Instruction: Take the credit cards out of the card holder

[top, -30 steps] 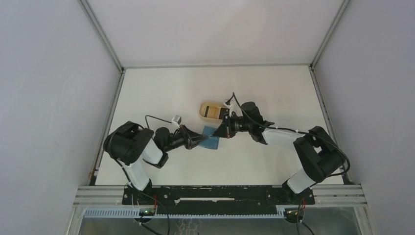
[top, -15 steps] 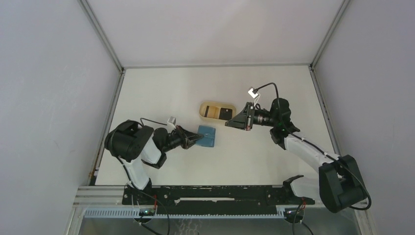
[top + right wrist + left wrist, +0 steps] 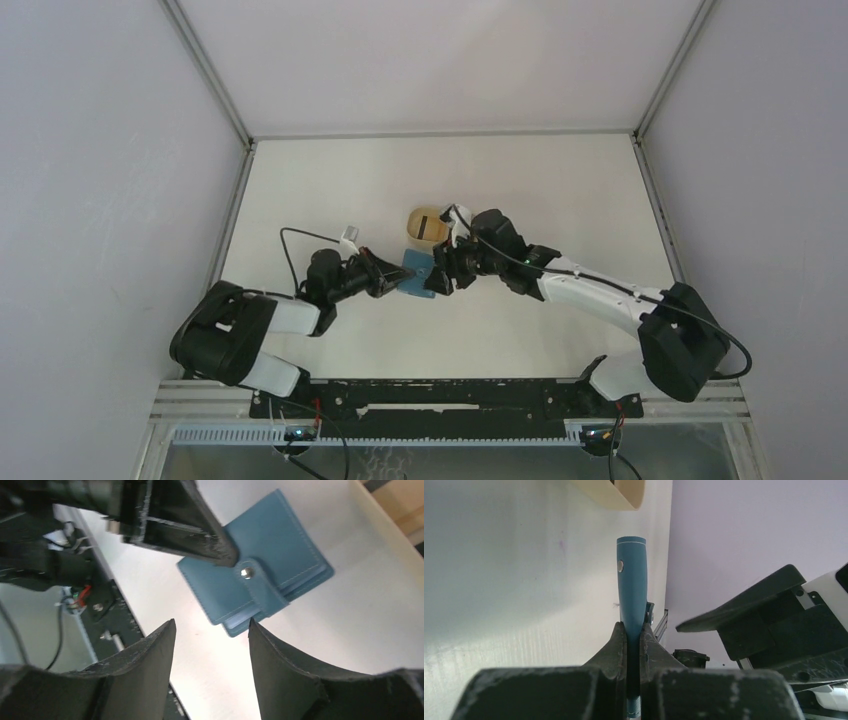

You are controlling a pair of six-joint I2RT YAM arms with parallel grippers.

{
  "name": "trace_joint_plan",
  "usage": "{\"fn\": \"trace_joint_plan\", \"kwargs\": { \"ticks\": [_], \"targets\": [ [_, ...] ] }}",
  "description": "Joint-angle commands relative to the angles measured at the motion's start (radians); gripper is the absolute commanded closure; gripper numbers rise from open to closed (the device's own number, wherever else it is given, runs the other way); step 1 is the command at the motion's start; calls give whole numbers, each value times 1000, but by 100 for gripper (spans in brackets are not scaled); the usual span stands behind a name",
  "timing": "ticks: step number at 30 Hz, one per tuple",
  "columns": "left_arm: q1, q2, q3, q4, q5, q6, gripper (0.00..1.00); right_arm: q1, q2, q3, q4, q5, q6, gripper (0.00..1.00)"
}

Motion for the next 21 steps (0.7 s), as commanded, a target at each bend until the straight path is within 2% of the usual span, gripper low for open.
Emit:
{"fn": "trace_joint_plan", "kwargs": {
  "ticks": [1, 10, 21],
  "targets": [
    [-5, -37, 42, -74, 2, 49, 100, 45, 31, 67, -52, 174, -91, 38],
    [-21, -40, 54, -42, 24, 19, 100, 66, 88, 84, -27, 224, -121, 43],
    [-48, -14, 52, 49, 44, -30, 100, 80, 170, 84, 44, 227, -102, 44]
  ]
}}
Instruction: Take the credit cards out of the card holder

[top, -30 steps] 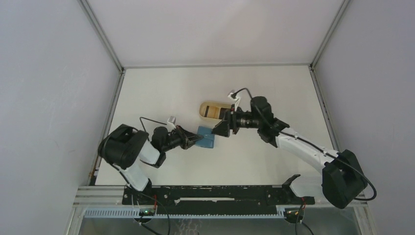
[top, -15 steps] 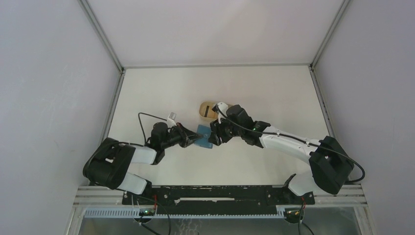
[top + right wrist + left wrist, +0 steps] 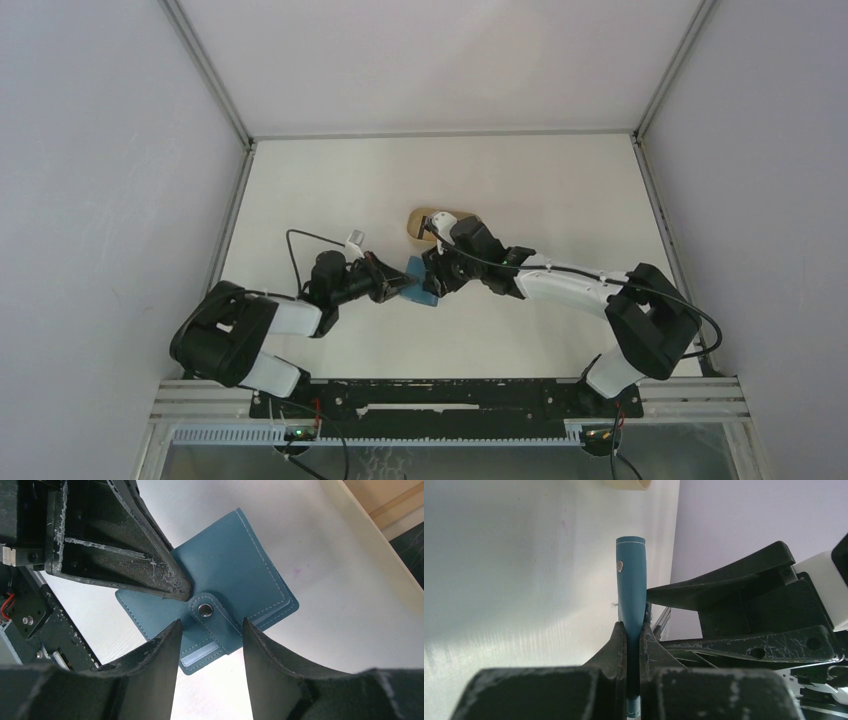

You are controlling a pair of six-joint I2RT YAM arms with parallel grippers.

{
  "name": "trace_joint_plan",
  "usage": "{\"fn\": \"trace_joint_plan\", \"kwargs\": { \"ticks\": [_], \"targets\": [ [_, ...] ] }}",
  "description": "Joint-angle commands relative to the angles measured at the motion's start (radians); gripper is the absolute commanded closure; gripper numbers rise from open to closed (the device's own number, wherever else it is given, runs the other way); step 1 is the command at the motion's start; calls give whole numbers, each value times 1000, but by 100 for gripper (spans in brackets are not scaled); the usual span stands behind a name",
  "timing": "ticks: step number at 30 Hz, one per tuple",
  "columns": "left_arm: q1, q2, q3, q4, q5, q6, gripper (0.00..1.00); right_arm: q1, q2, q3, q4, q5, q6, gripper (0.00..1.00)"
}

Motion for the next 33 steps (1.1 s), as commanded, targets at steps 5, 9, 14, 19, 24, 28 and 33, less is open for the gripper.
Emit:
{"fn": "trace_joint_plan", "kwargs": {
  "ticks": [5, 9, 14, 19, 24, 28, 33],
  "targets": [
    [-24, 36, 36, 216, 49, -88, 100, 12, 32, 36, 78, 11, -6, 48],
    [-26, 73, 21, 308, 47, -132, 100, 8, 38, 36, 73, -13, -6, 84],
    [-26, 88, 10, 361, 48, -155, 100, -13, 28, 33, 55, -23, -5, 100],
    [-26, 86, -5, 355, 29, -151, 100, -153, -94, -84, 211, -184, 104, 100],
    [-22, 108, -31, 356, -10, -147, 100, -448, -262, -262, 500, -489, 372, 100],
    [-17, 131, -35, 385, -19, -161, 100, -582, -319, -349, 648, -593, 514, 100],
    [-16, 127, -22, 381, -20, -166, 100, -527, -326, -359, 627, -577, 472, 100]
  ]
}}
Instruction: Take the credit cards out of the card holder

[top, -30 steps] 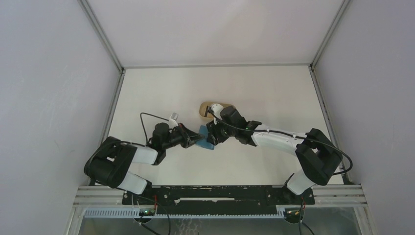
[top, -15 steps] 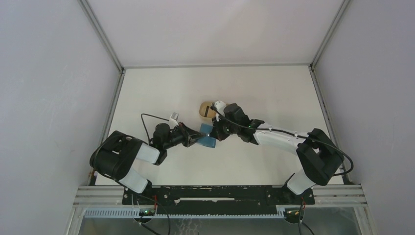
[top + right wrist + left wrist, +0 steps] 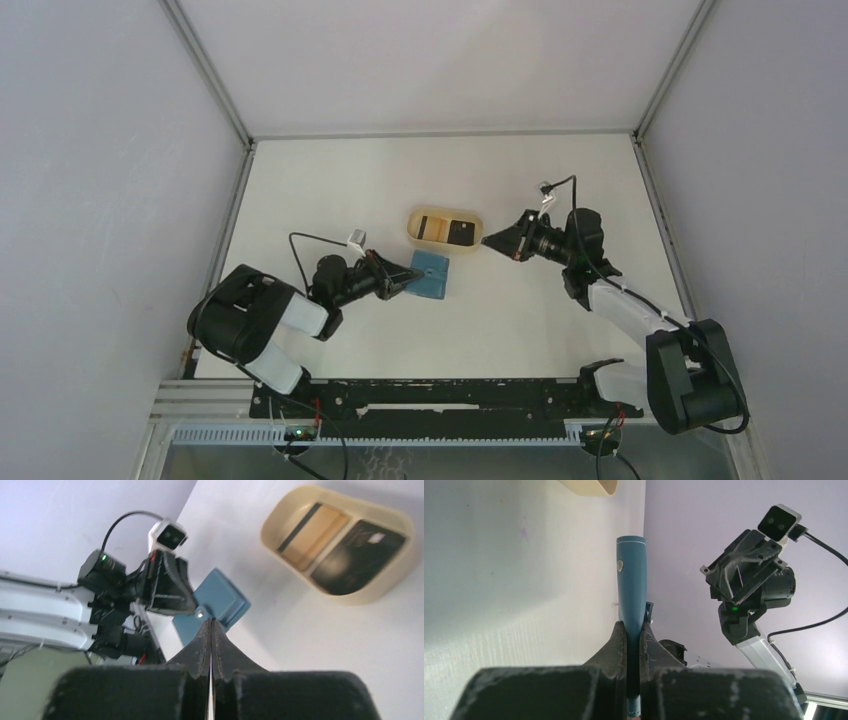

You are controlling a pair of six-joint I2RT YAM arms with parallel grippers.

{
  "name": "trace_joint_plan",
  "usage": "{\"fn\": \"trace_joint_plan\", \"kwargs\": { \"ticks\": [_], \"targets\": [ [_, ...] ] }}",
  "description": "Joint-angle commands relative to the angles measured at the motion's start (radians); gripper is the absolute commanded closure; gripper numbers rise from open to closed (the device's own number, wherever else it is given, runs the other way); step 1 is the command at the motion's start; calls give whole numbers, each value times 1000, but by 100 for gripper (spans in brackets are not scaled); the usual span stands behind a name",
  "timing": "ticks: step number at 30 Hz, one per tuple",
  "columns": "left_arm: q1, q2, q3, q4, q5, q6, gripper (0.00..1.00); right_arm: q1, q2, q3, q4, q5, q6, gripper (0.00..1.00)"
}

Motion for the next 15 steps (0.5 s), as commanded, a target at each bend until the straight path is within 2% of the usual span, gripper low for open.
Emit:
{"fn": "trace_joint_plan", "kwargs": {
  "ticks": [1, 2, 3, 4, 9, 15],
  "targets": [
    [5, -14, 4, 66, -7, -13, 100, 126, -9, 65, -63, -22, -68, 93],
    [4, -22, 10, 51, -6, -6, 100, 198, -8, 133, -198, 60, -202, 73],
    [5, -35, 16, 28, -4, 4, 100, 284, -6, 177, -295, 150, -280, 60],
    [5, -49, 23, -4, -5, 19, 100, 351, 2, 205, -347, 217, -326, 53],
    [5, -157, 64, -214, -9, 108, 100, 502, 103, 292, -427, 381, -397, 48],
    [5, -234, 91, -332, 1, 154, 100, 553, 201, 373, -517, 492, -482, 53]
  ]
}}
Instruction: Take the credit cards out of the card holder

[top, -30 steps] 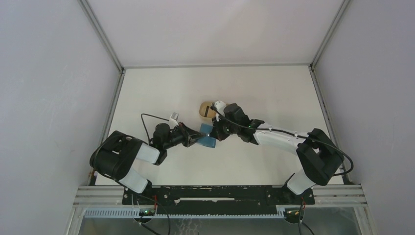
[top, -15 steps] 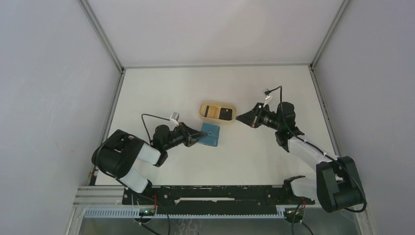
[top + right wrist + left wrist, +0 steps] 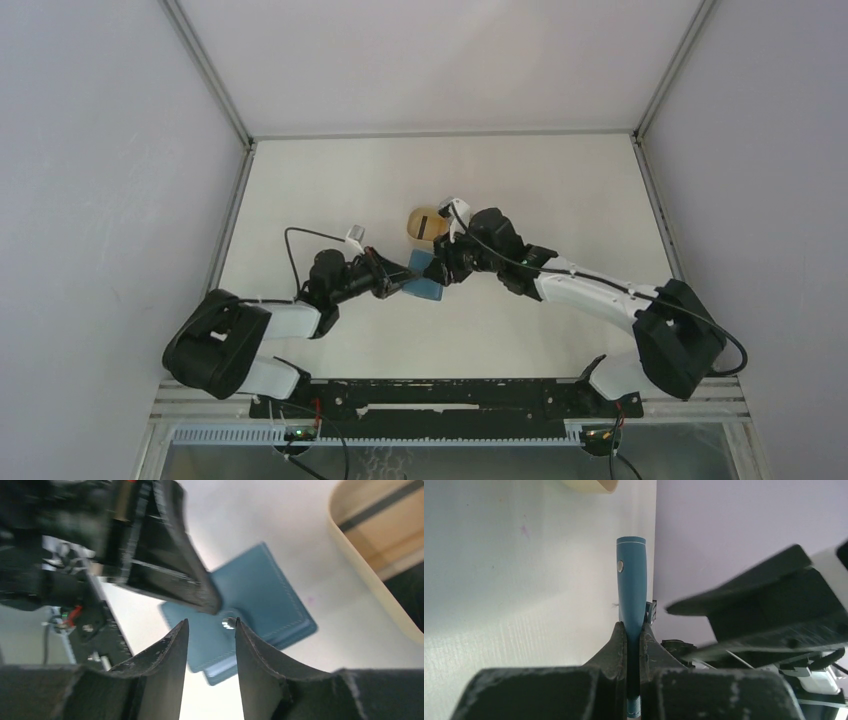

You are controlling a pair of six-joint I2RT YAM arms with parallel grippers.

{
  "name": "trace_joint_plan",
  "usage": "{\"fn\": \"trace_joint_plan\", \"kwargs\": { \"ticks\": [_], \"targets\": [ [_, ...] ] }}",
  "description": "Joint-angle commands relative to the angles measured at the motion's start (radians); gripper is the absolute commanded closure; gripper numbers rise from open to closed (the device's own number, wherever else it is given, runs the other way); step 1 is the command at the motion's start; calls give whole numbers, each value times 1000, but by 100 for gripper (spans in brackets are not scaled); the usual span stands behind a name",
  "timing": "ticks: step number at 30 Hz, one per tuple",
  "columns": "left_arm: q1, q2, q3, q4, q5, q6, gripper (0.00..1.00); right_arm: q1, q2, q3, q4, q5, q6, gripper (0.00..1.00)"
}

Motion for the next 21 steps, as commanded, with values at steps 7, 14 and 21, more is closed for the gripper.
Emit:
{"fn": "trace_joint_plan", "kwargs": {
  "ticks": [7, 14, 21],
  "targets": [
    [5, -75, 76, -94, 26, 67, 100, 42, 85, 74, -99, 157, -135, 55],
    [5, -69, 85, -91, 29, 67, 100, 53, 104, 74, -79, 91, -129, 55],
    [5, -46, 88, -55, 34, 51, 100, 55, 130, 74, -67, 11, -123, 72]
  ]
}}
